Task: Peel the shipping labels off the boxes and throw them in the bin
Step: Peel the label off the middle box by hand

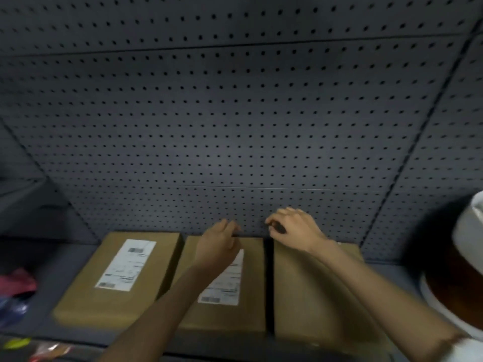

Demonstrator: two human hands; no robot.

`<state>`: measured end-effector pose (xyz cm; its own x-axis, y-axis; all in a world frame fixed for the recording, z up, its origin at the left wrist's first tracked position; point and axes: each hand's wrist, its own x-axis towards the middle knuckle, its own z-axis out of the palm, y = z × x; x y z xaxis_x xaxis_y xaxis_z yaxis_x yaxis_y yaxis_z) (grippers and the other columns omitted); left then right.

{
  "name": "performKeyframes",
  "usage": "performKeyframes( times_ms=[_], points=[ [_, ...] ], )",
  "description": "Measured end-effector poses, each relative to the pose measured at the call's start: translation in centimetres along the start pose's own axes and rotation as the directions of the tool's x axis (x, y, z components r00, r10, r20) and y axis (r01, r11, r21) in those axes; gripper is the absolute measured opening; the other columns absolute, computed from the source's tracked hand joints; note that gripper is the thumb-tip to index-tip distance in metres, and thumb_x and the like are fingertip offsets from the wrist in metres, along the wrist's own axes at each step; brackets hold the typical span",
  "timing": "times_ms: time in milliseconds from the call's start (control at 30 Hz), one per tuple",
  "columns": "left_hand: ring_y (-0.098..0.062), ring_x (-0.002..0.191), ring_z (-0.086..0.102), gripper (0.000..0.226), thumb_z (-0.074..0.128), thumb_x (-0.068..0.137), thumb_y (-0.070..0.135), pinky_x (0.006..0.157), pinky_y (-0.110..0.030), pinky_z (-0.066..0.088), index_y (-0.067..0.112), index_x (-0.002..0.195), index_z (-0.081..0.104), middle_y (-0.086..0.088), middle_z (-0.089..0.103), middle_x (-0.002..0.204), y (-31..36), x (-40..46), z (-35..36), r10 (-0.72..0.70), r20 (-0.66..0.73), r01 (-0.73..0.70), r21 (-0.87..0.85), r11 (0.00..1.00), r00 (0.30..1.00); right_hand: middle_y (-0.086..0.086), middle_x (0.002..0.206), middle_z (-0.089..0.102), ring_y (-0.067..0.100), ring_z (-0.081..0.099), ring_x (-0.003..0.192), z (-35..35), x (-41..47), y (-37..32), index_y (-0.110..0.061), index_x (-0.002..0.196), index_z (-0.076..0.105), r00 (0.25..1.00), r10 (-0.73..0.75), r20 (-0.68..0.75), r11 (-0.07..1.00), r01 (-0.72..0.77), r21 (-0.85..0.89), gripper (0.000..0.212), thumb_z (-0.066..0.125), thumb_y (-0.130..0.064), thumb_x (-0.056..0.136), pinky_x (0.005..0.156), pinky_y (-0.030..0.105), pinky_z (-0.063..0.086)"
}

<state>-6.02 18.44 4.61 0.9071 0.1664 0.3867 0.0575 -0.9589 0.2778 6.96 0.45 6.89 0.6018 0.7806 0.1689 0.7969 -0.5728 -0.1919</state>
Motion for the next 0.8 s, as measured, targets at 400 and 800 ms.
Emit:
performKeyframes(
  times_ms=[400, 800],
  points=[
    [-0.019, 0.086, 0.053, 0.019, 0.049, 0.083, 0.023, 0.068, -0.026, 0.032, 0.015, 0.098, 0.059, -0.002, 0.057, 0.093, -11.4, -2.1, 0.0, 0.2, 0.28, -0.216, 0.027, 0.976, 0.939, -0.004, 0.121, 0.061, 0.015, 0.052, 0.113, 8.2, 1.1, -9.4, -0.026, 0.116, 0.059, 0.971, 0.23, 0.068, 0.964, -0.237, 0.124, 0.03, 0.047, -0.036, 0.09, 0.094, 0.029, 0.039],
    [-0.018, 0.086, 0.058, 0.03, 0.041, 0.076, 0.037, 0.076, -0.033, 0.048, 0.022, 0.094, 0.059, 0.004, 0.06, 0.091, -11.1, -6.4, 2.7, 0.273, 0.271, -0.263, -0.072, 0.962, 0.923, -0.006, 0.124, 0.059, 0.018, 0.055, 0.113, 11.1, -4.3, -11.0, -0.028, 0.115, 0.061, 0.939, 0.299, 0.17, 0.938, -0.322, 0.13, 0.03, 0.053, -0.037, 0.087, 0.094, 0.028, 0.04]
  ],
)
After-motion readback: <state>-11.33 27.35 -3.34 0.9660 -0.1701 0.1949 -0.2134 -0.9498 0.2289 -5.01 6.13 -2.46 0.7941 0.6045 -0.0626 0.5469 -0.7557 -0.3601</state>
